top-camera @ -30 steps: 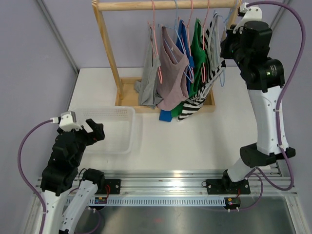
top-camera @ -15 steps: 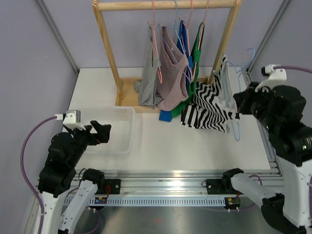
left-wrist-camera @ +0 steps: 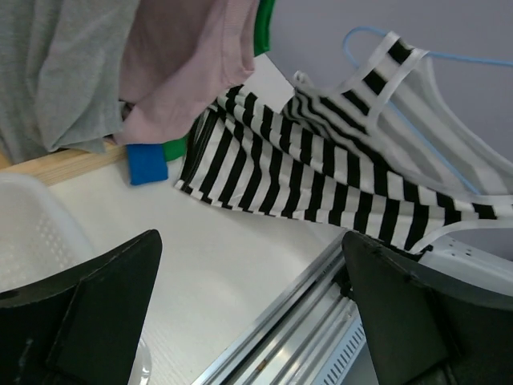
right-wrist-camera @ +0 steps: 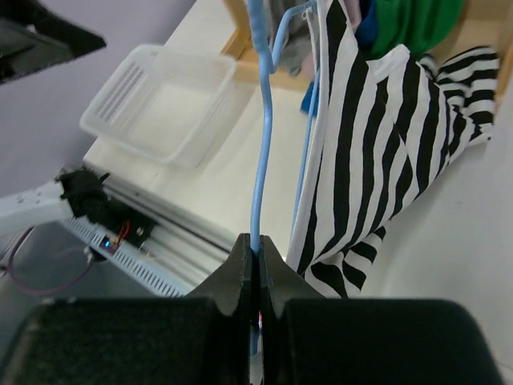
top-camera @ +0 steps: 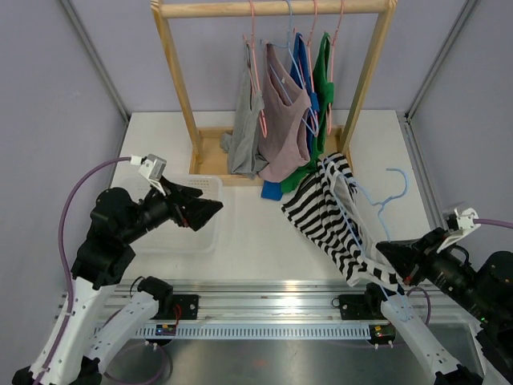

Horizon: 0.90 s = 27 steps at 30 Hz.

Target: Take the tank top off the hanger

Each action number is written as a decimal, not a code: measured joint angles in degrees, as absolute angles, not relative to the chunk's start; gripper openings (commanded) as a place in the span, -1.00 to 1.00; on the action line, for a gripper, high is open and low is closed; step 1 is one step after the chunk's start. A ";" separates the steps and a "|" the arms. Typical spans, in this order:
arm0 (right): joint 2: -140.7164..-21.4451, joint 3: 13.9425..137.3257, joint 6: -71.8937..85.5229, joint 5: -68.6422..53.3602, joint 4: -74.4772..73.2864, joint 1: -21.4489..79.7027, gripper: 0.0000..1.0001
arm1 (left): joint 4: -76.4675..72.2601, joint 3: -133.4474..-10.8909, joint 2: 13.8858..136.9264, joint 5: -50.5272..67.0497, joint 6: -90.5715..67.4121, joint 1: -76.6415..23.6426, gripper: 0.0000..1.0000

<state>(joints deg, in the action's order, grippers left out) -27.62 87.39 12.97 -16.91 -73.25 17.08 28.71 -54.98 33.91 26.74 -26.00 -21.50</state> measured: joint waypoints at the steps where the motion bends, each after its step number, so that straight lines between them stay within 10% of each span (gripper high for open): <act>1: -27.03 86.70 13.28 -18.46 -73.97 17.08 -1.00 | 28.21 -55.40 34.35 26.17 -26.28 -23.49 0.98; 14: -26.17 77.25 17.08 -39.55 -72.36 17.08 -1.00 | 22.59 -57.78 52.12 -8.19 -24.60 -64.90 0.96; 27: -27.68 74.96 21.41 -49.56 -64.03 17.08 -1.00 | 17.74 -60.03 57.87 -19.55 -22.52 -70.57 0.53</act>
